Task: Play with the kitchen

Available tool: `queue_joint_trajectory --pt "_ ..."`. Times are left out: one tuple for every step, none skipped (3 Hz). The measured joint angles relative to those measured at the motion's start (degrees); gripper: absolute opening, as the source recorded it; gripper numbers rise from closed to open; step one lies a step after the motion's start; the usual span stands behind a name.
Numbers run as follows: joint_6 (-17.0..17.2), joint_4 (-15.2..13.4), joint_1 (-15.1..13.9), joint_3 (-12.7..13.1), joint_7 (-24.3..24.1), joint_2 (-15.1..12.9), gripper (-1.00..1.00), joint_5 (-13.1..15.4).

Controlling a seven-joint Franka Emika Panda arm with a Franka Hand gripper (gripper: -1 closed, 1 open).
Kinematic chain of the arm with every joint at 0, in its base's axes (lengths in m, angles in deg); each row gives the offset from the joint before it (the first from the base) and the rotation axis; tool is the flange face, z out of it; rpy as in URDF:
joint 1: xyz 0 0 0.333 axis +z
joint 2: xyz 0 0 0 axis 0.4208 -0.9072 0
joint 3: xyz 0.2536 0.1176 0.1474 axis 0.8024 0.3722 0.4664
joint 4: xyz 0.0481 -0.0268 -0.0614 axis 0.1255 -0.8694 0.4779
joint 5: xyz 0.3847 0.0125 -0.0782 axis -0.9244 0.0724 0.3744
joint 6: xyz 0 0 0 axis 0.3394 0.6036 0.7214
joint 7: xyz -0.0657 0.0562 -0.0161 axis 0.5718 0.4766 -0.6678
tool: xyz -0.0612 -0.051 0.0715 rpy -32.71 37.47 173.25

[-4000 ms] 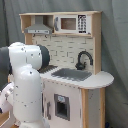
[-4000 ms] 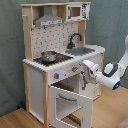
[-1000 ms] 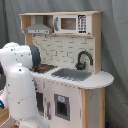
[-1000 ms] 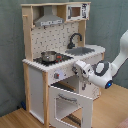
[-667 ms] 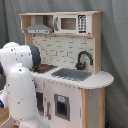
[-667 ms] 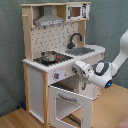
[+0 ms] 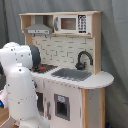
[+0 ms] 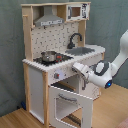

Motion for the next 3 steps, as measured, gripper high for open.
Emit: queue_joint_trajectory --pt "0.20 0.00 0.00 0.04 7.23 0.09 -1.00 0.01" --pt "0.52 0.00 0.00 0.11 14.66 0.28 -1.00 0.02" --pt "0.96 0.00 0.00 0.20 22.24 0.61 -1.00 0.09"
